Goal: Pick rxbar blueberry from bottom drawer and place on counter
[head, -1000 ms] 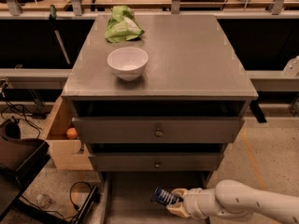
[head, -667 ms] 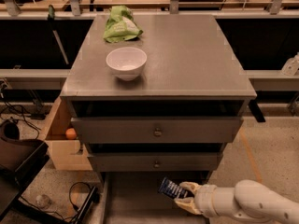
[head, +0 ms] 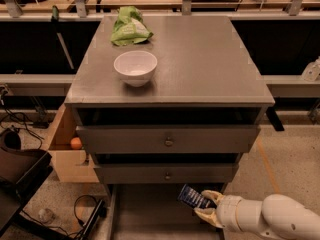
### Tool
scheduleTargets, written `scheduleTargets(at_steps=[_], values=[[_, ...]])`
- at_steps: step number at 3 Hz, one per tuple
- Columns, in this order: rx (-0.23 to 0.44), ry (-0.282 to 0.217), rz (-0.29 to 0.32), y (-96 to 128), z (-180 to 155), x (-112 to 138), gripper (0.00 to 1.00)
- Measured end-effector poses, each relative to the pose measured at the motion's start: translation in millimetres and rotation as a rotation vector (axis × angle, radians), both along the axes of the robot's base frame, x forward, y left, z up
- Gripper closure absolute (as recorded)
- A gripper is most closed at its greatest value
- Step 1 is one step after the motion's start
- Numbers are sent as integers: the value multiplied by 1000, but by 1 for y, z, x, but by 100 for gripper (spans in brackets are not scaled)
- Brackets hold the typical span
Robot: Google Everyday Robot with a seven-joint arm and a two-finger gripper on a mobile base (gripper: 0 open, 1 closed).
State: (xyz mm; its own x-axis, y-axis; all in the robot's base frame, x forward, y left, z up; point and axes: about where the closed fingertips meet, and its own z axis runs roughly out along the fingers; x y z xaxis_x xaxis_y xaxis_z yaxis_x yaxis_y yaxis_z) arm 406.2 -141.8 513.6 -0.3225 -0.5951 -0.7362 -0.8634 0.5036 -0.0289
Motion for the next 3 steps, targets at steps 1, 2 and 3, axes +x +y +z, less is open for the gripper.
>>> scheduleTargets(at_steps=[1,2,3], values=[[20,-39,12,-3,35,-2,100],[47,-94,-11,-1,100,-8,100],[18,-211,-92,0,202,-3,100]])
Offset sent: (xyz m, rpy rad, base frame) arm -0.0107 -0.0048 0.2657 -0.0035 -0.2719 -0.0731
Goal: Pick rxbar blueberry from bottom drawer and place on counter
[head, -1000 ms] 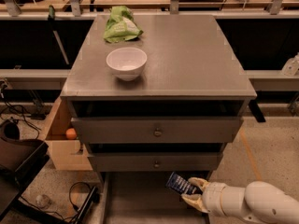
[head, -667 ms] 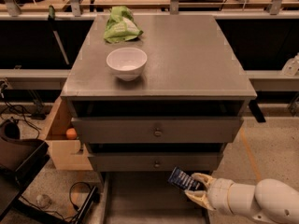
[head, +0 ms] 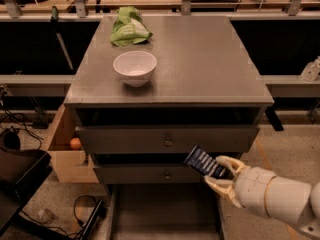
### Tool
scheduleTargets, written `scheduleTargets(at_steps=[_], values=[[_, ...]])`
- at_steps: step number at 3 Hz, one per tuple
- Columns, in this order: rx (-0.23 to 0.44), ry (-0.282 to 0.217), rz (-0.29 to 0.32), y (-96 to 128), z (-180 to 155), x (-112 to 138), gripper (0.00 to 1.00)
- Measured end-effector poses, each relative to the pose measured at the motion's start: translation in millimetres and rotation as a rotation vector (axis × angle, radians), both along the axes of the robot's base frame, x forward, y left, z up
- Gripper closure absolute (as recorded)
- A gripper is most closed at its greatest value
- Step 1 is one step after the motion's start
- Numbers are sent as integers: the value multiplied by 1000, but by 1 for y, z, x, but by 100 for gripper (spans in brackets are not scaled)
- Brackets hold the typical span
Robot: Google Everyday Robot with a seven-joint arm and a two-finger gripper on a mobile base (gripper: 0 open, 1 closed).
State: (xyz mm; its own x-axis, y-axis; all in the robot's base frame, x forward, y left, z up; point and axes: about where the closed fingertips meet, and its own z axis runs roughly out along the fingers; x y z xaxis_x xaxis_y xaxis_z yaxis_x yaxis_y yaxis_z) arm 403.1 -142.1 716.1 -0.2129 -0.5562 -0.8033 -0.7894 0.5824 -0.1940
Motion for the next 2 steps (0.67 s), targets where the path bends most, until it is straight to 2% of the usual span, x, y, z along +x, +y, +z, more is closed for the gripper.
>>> scheduleTargets(at_steps=[1,2], values=[[-33,-110,-91,-2,91,15,100],[-50,-181,-174,-15,156,41,100]])
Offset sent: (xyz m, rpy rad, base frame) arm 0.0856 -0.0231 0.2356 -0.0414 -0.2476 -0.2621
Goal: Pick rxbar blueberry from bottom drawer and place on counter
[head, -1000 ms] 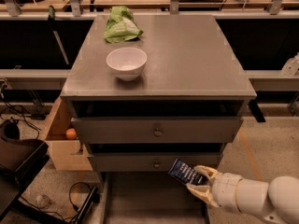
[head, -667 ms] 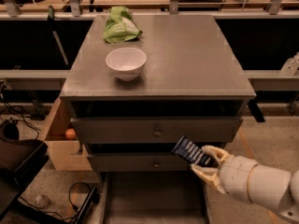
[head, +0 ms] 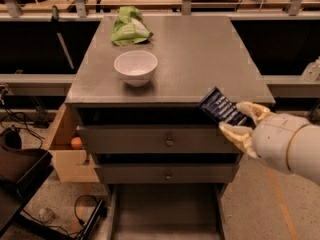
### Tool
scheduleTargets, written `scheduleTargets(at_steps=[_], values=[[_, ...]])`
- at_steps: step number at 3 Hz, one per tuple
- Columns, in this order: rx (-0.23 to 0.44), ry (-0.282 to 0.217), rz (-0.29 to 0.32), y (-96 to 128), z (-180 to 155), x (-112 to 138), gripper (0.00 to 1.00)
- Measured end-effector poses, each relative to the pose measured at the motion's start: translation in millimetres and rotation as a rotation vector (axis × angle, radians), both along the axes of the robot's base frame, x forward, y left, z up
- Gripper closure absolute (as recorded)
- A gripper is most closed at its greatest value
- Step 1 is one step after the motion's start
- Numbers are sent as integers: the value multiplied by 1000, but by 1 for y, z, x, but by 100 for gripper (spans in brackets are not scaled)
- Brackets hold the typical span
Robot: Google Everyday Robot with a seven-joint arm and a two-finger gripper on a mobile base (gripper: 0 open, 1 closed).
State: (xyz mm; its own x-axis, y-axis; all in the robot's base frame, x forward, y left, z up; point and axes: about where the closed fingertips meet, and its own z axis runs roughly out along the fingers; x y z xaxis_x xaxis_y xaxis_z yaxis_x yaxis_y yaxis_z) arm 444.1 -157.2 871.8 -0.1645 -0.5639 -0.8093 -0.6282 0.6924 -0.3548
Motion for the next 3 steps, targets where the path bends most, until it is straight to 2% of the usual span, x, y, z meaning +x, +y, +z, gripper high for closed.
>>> scheduleTargets(at_steps=[1,2,3], values=[[24,-22,-46,6,48,50,100],[24,-23,-46,6,48,49,100],[23,-21,-59,5,52,60,100]])
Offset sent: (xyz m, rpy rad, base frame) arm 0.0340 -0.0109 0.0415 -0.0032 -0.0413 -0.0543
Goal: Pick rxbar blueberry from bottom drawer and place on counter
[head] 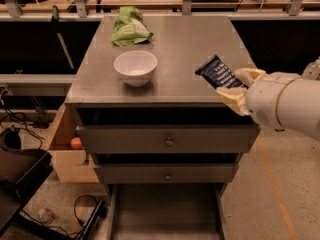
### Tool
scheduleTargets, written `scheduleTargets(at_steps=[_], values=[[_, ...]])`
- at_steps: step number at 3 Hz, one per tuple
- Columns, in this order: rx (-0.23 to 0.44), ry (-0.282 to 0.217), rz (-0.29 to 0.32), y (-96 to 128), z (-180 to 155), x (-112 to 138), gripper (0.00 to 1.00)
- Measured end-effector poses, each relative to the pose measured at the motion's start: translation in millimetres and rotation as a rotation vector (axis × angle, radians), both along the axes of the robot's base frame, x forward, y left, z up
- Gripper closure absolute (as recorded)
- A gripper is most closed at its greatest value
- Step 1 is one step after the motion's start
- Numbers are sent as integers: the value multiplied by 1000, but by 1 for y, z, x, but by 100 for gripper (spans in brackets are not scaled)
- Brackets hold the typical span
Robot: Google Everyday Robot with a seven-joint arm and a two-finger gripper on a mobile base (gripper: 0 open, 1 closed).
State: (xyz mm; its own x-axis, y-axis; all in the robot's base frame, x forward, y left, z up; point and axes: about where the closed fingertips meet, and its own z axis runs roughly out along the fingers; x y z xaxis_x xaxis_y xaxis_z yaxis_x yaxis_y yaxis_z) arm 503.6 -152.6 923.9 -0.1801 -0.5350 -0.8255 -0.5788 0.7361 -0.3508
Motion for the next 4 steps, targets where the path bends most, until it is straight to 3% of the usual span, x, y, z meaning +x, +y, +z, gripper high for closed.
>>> scheduleTargets(at_steps=[1,2,3,4], values=[[-20,-27,-66,-28,25,44,100],[-36,-14,-128,-61,36,95,100],[21,60,-124,-49,20,154,100],[104,132,-84,-35,-1,191,100]])
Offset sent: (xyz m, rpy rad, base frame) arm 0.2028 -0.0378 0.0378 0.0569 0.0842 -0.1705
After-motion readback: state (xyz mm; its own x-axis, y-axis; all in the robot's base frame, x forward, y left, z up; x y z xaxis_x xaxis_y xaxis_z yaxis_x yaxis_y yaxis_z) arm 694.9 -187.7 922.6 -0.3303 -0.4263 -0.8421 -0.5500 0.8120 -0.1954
